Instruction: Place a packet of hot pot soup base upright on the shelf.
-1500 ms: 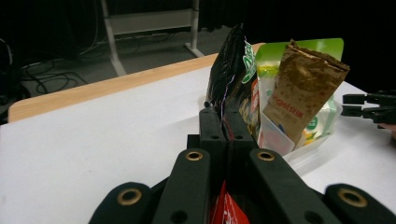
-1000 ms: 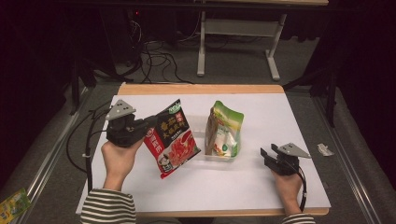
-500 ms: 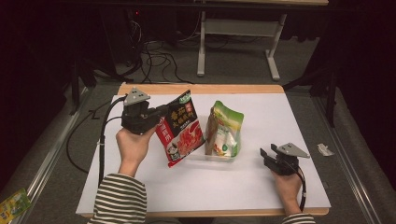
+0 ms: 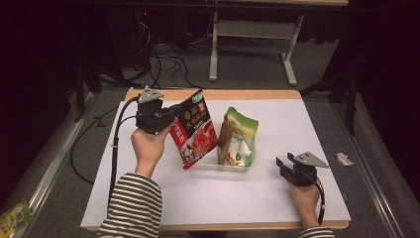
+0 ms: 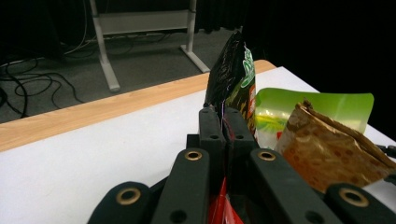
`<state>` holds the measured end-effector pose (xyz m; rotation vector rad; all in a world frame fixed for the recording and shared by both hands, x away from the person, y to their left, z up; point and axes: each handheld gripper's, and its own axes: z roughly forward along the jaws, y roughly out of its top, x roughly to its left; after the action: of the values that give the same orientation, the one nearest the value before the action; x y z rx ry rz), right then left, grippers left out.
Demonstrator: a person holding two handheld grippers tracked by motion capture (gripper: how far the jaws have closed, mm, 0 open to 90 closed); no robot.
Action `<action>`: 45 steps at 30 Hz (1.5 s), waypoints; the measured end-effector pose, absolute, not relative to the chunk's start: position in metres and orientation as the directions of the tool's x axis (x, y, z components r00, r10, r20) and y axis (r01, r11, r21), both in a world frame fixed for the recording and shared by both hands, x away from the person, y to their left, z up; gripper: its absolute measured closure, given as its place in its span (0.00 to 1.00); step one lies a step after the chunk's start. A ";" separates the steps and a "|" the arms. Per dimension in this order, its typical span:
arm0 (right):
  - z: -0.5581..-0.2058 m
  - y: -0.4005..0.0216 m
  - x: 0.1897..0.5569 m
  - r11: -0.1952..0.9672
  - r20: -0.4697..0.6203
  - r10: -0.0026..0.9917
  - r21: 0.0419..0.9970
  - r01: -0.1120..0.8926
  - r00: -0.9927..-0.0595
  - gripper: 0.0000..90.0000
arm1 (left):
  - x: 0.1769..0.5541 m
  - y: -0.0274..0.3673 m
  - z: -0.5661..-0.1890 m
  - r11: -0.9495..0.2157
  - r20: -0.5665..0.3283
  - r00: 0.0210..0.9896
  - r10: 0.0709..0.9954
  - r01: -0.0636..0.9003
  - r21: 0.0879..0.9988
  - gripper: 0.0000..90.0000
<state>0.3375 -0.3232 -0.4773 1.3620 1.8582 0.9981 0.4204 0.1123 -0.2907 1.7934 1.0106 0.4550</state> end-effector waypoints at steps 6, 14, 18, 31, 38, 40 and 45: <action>-0.477 -0.323 0.337 0.189 -0.053 0.959 0.850 0.492 -0.278 0.55 | 0.430 0.102 -0.293 -0.154 -0.127 0.578 0.806 0.412 0.898 0.98; -0.477 -0.323 0.338 0.200 -0.061 0.957 0.847 0.492 -0.283 0.55 | 0.437 0.098 -0.298 -0.164 -0.109 0.583 0.805 0.395 0.904 0.95; -0.477 -0.322 0.338 0.200 -0.063 0.957 0.847 0.492 -0.282 0.55 | 0.438 0.104 -0.297 -0.158 -0.107 0.570 0.815 0.396 0.904 0.87; -0.478 -0.321 0.338 0.216 -0.078 0.955 0.843 0.493 -0.285 0.55 | 0.438 0.118 -0.312 -0.144 -0.134 0.556 0.820 0.428 0.892 0.88; -0.478 -0.320 0.338 0.217 -0.080 0.956 0.841 0.495 -0.284 0.55 | 0.440 0.112 -0.317 -0.188 -0.119 0.568 0.814 0.452 0.872 0.77; -0.478 -0.320 0.338 0.220 -0.082 0.955 0.842 0.493 -0.286 0.55 | 0.440 0.109 -0.316 -0.193 -0.130 0.590 0.797 0.452 0.871 0.80; -0.478 -0.320 0.338 0.215 -0.077 0.956 0.842 0.495 -0.283 0.55 | 0.432 0.099 -0.309 -0.238 -0.076 0.617 0.783 0.410 0.880 0.82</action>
<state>0.3376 -0.3201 -0.4776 1.3406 1.8774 0.9635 0.4324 0.0987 -0.3093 1.8621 0.9561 0.4768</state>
